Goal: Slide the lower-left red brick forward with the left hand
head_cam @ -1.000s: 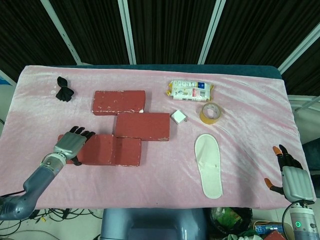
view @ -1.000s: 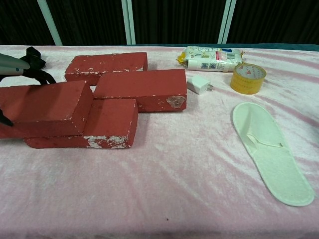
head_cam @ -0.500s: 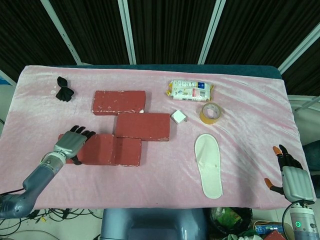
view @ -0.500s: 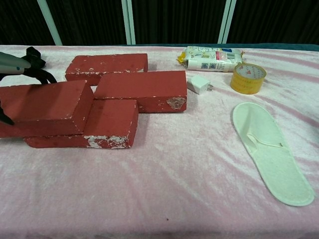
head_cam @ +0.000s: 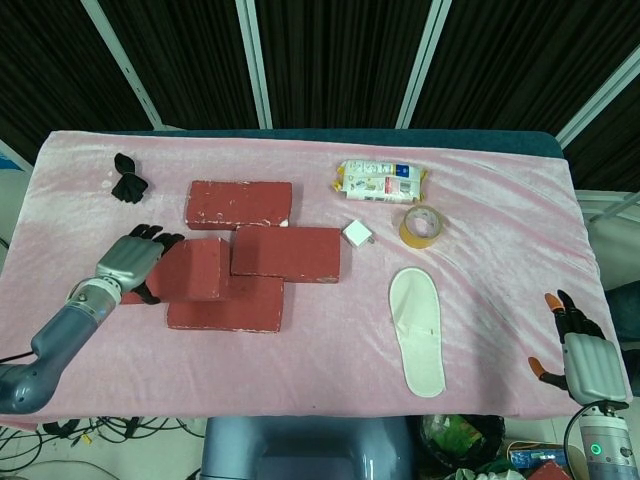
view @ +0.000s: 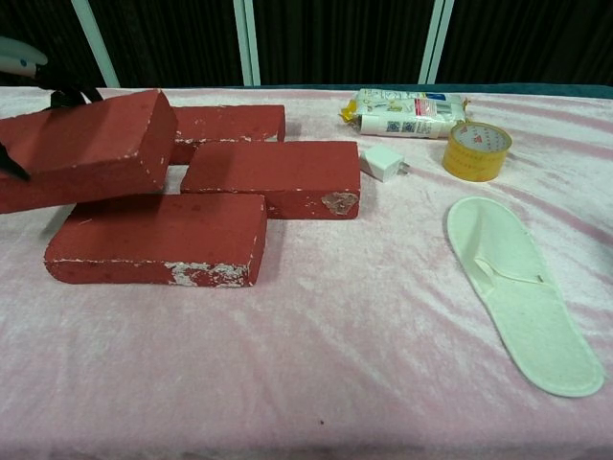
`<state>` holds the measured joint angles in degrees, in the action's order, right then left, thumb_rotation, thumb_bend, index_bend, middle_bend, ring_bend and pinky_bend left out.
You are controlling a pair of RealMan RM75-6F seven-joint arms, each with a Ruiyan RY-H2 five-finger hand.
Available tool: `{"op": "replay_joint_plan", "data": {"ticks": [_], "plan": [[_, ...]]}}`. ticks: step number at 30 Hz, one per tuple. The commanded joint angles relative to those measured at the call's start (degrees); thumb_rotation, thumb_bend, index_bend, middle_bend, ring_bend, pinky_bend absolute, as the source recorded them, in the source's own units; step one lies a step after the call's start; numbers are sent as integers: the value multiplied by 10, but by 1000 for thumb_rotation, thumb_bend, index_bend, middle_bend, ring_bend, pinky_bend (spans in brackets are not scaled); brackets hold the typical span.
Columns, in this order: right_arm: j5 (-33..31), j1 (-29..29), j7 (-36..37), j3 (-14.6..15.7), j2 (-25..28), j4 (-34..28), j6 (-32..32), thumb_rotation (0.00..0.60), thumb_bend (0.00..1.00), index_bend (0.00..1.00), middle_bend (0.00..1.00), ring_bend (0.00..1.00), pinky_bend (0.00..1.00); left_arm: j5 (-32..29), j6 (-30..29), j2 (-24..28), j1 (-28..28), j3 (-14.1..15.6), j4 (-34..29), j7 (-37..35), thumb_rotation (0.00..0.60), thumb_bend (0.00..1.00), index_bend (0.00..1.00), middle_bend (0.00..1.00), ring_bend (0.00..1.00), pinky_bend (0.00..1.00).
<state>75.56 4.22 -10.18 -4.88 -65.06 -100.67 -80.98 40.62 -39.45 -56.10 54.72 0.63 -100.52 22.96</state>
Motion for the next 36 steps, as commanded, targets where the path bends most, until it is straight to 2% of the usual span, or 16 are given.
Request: {"op": "replay_joint_plan", "data": {"ticks": [1,7,14,36], "plan": [[-1,0,0,0,0,0,0,600,156,79,7,125,199,-18,45,-6,28,-22,56,-21,600,306,280,199,0,0],[-5,-1,-2,-2,-1,1,-2,600,157,79,8,125,199,-24,88,-52,55,-27,151,-29,600,306,278,199,0,0],[-9,0,-5,-4,-2,1,-1,600,157,79,7,125,200,-11,110,-94,65,-20,216,-34,600,306,277,199,0,0],[-11,1,-7,-4,-2,1,0,600,156,79,7,125,200,-7,131,-137,70,23,281,-39,600,307,271,198,0,0]]}}
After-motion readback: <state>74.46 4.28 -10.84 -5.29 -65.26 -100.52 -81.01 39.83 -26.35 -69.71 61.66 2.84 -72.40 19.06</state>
